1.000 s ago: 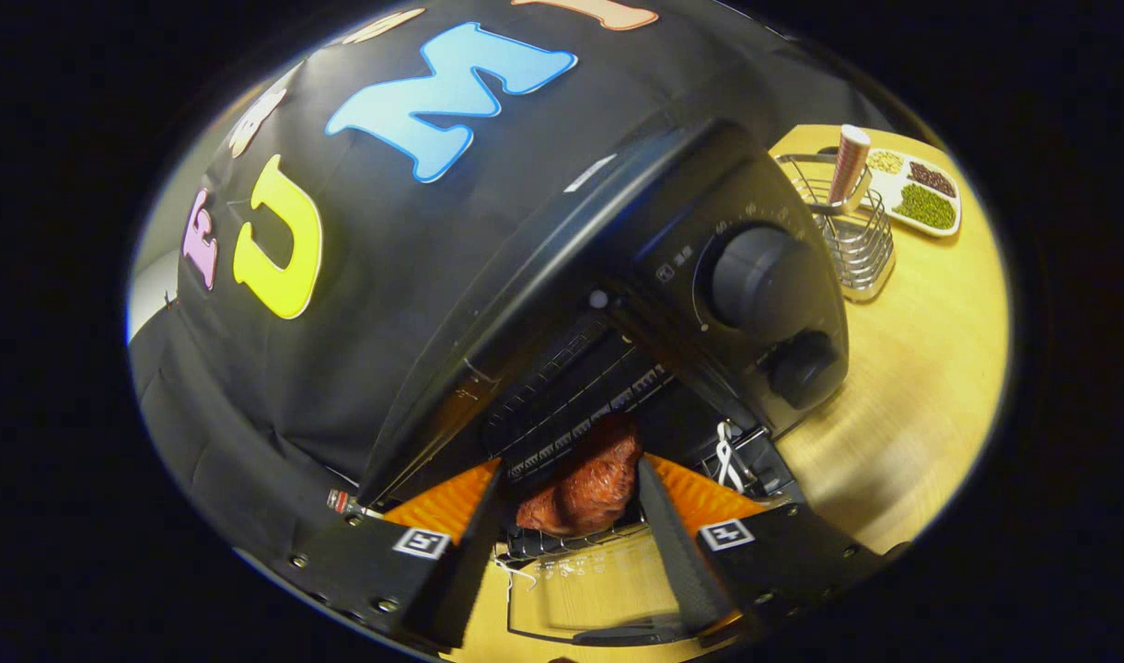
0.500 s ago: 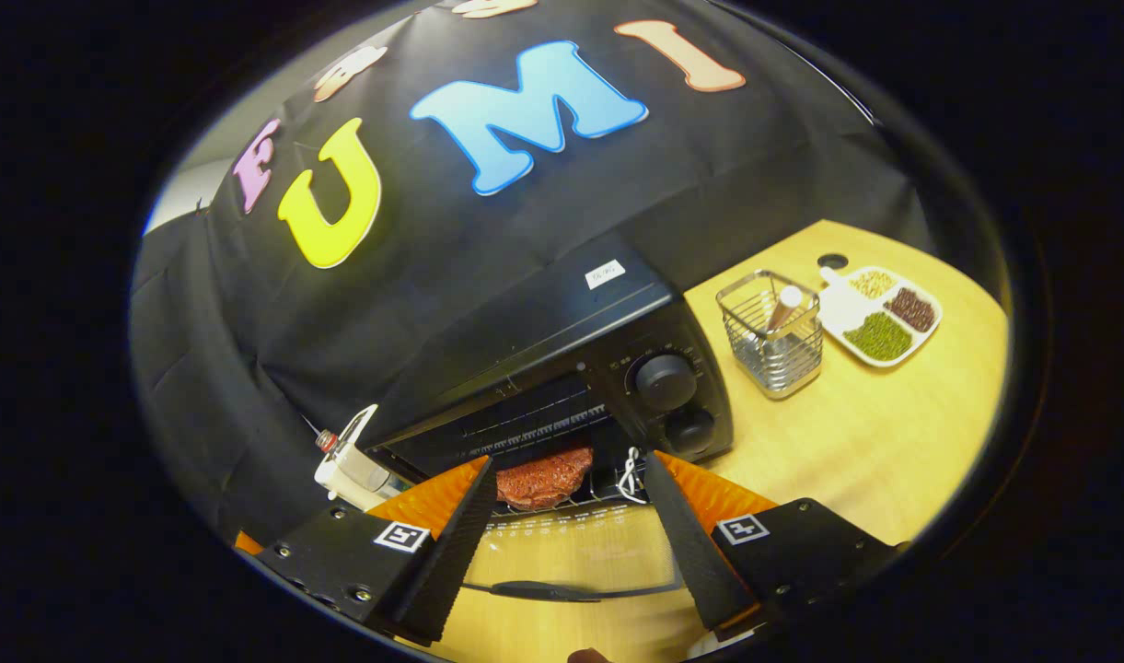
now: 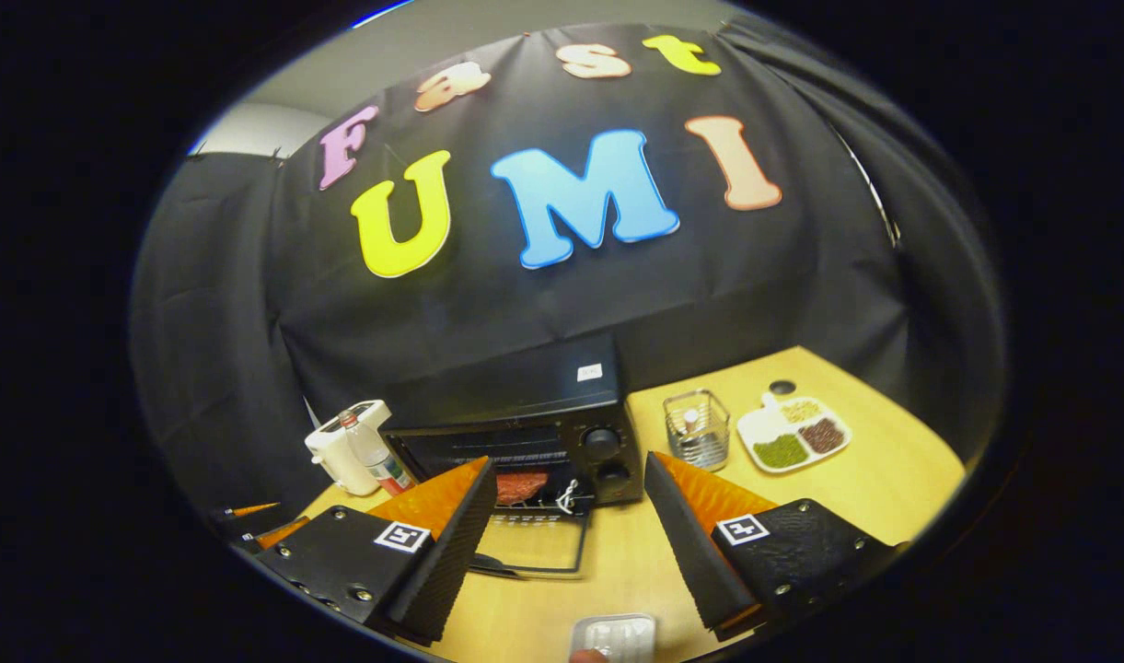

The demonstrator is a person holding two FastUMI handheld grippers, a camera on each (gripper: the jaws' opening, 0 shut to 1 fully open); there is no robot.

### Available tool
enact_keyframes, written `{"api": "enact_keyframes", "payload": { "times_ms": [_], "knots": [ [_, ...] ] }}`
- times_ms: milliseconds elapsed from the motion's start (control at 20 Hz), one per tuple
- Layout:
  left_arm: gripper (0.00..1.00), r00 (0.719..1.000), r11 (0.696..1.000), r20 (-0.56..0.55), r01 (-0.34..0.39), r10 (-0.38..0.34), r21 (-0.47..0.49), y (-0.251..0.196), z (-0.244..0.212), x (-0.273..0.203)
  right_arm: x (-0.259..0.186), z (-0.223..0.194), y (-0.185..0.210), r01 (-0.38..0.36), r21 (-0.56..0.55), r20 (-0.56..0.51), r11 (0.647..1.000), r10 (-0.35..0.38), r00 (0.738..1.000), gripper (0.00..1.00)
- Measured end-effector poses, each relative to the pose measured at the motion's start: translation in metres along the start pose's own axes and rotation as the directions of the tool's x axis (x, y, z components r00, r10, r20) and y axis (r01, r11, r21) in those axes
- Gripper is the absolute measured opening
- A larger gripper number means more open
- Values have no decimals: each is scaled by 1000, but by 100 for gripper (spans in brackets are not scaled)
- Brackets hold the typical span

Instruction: Open the electric oven with the left hand, put the food in, and close the electric oven.

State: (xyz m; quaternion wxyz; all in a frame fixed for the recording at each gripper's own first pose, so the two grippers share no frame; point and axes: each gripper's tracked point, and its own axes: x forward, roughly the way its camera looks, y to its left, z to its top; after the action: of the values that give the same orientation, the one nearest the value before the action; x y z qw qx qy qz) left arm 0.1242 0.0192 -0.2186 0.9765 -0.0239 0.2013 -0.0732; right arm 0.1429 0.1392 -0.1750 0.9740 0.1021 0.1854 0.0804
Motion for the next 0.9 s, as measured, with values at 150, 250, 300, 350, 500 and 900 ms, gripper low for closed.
{"api": "enact_keyframes", "payload": {
  "times_ms": [150,250,300,350,500,900],
  "knots": [
    [98,997,999,-71,43,-42,13,-18,-22,5,-28,15,-11,40,-100,60,994,-34,998,98],
    [100,991,998,-123,61,-59,14,-28,-39,13,-44,23,-17,63,-143,98,988,-49,994,97],
    [98,986,998,-158,65,-62,16,-33,-48,17,-55,26,-19,69,-153,104,986,-53,993,97],
    [98,980,997,-189,75,-70,18,-38,-57,23,-62,30,-23,78,-152,116,985,-60,991,97],
    [98,951,994,-295,101,-88,31,-53,-85,41,-84,40,-40,139,-174,156,975,-113,981,98],
    [98,875,994,-475,111,-97,1,-68,-135,88,-123,36,-89,288,-231,148,929,-259,955,97]
  ]
}}
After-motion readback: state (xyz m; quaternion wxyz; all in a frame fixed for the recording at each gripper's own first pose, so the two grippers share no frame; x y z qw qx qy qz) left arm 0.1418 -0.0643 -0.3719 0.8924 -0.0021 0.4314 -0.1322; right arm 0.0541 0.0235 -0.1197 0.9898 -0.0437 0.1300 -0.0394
